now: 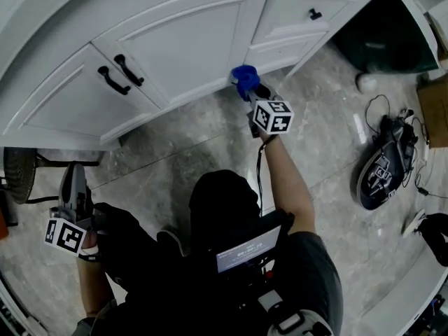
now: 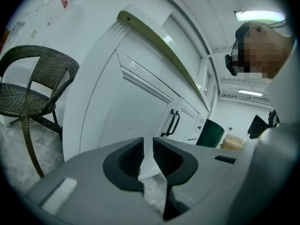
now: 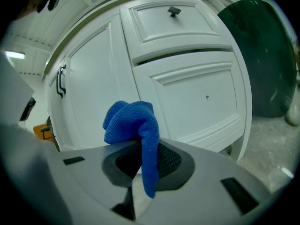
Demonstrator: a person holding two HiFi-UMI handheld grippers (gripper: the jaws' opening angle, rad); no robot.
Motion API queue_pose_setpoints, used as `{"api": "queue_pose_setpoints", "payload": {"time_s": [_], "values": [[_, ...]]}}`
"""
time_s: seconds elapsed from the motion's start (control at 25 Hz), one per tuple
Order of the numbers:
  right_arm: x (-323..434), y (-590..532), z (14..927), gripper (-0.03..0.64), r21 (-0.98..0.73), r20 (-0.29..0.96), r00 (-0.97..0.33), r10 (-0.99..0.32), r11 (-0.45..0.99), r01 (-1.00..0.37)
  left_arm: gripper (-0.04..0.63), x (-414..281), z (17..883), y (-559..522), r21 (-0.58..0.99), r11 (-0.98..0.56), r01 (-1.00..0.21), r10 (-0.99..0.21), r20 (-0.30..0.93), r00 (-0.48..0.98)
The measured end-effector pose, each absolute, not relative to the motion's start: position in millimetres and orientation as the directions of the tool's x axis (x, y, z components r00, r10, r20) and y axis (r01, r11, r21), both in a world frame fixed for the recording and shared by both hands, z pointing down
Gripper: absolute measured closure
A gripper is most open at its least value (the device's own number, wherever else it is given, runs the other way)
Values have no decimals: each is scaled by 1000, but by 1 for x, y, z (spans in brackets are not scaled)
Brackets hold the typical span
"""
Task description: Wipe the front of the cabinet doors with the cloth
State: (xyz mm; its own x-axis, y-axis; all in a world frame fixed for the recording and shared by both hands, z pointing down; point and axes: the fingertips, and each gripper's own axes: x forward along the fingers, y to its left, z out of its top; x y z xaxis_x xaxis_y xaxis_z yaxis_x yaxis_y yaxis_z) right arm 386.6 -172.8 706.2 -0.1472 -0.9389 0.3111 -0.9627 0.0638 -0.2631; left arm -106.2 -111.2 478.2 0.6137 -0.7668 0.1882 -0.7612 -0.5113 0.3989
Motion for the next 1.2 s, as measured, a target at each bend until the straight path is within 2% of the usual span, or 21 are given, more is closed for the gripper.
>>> {"api": "queue_pose_setpoints", "payload": {"time_s": [0.24,0.44,0.64,0.88,1.2], "values": [[338,-120,612,565,-363,218,-290,-932,198,-910,532,-121,470,-126,413,-497,-763,-791,147,594],[317,-97,491,565,-302,161,-327,-931,269,-915,532,-137,463,-135,414,-488,-769,-810,115,575],[246,-90,406,565,-304,76,-413,-908,373,-877,532,-147,449,-139,377,-500,-780,-821,83,566],[163,-98,398,565,-269,36,-496,-868,470,-841,532,-135,437,-139,265,-565,-782,-797,72,600],[161,-111,425,565,-305,70,-482,-874,441,-844,532,-144,454,-140,282,-546,-789,-800,103,590]]}}
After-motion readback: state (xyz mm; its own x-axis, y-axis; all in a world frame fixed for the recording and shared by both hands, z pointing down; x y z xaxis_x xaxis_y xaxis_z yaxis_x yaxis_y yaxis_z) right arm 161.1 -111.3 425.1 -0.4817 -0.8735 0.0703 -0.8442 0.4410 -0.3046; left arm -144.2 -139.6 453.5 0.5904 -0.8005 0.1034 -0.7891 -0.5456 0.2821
